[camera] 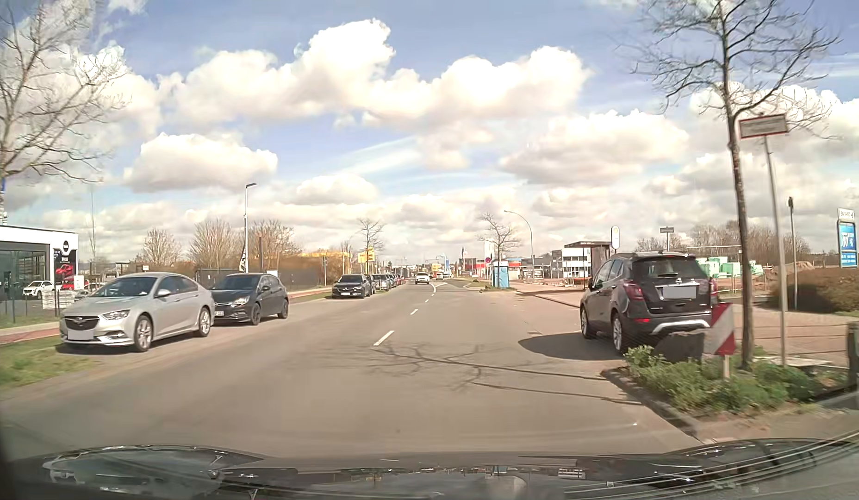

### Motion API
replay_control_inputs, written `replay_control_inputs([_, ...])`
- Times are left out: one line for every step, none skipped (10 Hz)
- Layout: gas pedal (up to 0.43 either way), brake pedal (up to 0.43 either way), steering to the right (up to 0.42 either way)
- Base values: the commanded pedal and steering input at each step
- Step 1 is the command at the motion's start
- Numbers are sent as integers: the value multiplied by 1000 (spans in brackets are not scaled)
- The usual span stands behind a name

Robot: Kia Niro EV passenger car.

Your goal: Follow the waypoints while adhering to traffic rules and regulations

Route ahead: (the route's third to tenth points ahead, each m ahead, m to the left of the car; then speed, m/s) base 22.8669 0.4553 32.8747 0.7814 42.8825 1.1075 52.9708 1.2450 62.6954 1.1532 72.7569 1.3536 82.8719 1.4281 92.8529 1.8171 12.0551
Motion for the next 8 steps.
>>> replay_control_inputs([47, 0, -1])
replay_control_inputs([47, 0, -1])
replay_control_inputs([47, 0, -1])
replay_control_inputs([47, 0, -1])
replay_control_inputs([47, 0, -1])
replay_control_inputs([47, 0, -1])
replay_control_inputs([47, 0, -2])
replay_control_inputs([47, 0, -2])
